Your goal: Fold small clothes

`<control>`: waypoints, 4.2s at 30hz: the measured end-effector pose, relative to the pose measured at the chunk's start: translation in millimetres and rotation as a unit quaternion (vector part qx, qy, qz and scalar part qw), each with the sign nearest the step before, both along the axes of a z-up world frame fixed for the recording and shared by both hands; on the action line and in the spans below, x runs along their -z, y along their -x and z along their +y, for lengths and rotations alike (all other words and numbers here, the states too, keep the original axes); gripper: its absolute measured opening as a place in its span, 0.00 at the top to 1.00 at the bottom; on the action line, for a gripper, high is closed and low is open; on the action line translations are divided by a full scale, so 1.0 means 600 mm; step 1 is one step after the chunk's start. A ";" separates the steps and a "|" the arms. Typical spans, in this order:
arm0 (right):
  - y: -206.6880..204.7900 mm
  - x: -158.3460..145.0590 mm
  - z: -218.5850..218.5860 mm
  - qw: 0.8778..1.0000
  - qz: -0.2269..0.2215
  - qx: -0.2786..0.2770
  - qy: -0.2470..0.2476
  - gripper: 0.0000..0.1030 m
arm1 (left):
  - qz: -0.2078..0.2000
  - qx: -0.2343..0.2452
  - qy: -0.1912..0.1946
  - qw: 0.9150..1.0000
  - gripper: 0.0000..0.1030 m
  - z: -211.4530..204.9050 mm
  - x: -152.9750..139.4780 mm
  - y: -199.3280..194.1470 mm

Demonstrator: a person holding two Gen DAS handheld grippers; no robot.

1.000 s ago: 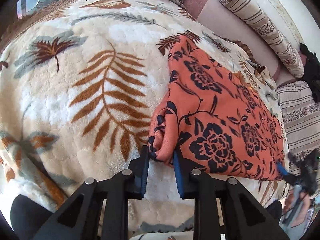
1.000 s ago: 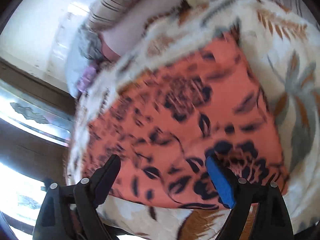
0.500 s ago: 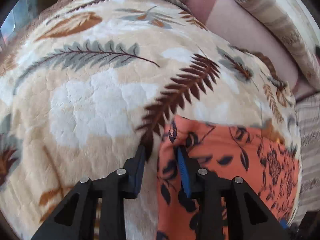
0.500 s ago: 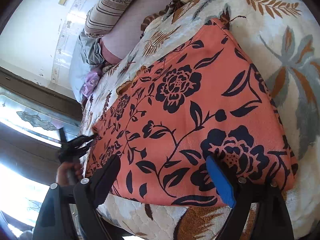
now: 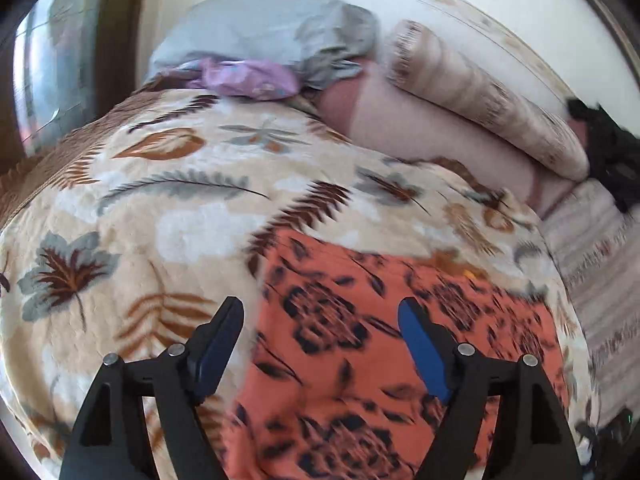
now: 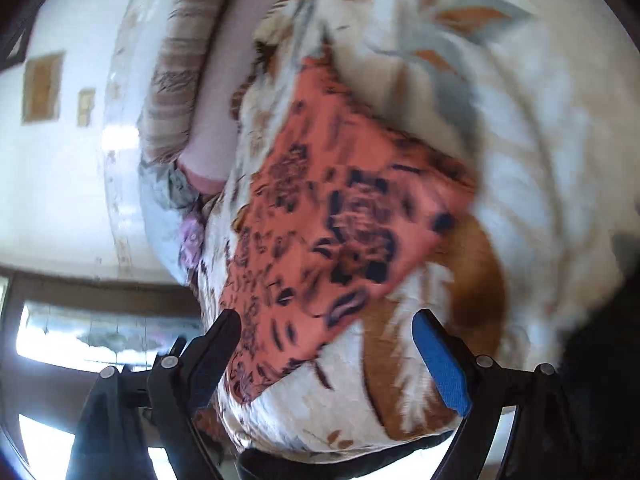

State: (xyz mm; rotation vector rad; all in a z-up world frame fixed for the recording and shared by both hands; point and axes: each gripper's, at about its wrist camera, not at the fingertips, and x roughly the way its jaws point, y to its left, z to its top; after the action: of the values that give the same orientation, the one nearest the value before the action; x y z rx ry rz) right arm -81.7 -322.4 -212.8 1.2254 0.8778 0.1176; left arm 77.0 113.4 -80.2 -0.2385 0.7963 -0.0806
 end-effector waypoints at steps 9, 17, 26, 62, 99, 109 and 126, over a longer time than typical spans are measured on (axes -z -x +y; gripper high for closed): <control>-0.024 -0.042 -0.035 0.995 -0.026 0.057 0.079 0.92 | 0.073 0.051 -0.022 0.996 0.22 -0.112 0.060 0.043; -0.030 -0.007 -0.049 0.994 0.011 -0.001 0.104 0.36 | 0.089 0.103 -0.139 0.981 0.17 -0.184 0.132 0.041; -0.153 -0.078 -0.111 0.993 -0.032 -0.043 0.104 0.19 | 0.086 0.102 -0.142 0.981 0.16 -0.184 0.133 0.042; -0.047 -0.033 0.011 0.996 -0.017 -0.061 0.061 0.07 | 0.063 0.088 -0.101 0.989 0.15 -0.177 0.102 0.080; -0.033 0.024 -0.062 0.996 0.009 0.018 0.092 0.90 | 0.106 0.158 -0.170 0.967 0.09 -0.304 0.134 0.016; -0.022 0.017 -0.064 0.995 0.014 0.034 0.097 0.90 | 0.104 0.163 -0.165 0.967 0.08 -0.302 0.136 0.014; -0.135 -0.116 -0.127 0.978 -0.062 -0.020 0.197 0.35 | 0.068 0.009 -0.064 0.996 0.10 0.042 0.048 -0.114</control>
State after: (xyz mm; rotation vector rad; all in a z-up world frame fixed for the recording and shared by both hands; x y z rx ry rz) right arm -0.8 -398.9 -143.2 0.8209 0.7731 0.0470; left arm 145.3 138.4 -109.3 -0.1156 0.9352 -0.0305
